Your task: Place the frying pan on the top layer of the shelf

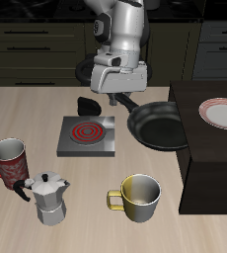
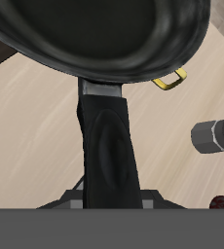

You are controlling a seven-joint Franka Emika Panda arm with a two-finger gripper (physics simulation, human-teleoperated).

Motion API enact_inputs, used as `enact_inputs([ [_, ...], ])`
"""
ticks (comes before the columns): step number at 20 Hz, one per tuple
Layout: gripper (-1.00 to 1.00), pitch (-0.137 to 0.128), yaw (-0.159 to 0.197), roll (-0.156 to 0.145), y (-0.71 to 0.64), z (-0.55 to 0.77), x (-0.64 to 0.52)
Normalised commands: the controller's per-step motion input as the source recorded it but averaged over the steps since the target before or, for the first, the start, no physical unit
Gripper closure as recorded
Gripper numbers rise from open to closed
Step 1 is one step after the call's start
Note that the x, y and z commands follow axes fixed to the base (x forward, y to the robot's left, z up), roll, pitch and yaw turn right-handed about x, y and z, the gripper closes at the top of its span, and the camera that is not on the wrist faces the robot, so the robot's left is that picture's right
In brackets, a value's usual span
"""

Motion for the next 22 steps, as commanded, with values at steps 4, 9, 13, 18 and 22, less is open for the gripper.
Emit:
enact_inputs([
  [4,1.00,-0.033,-0.014,0.039,0.34,0.13,-0.07],
  [9,1.00,-0.040,-0.068,0.059,0.54,0.20,-0.03],
  [13,1.00,-0.077,-0.038,0.054,0.40,0.18,0.06],
  [18,1.00,-0.055,-0.056,0.004,0.20,0.24,0.13],
  [22,1.00,-0.036,0.019,0.042,0.33,0.11,0.00],
])
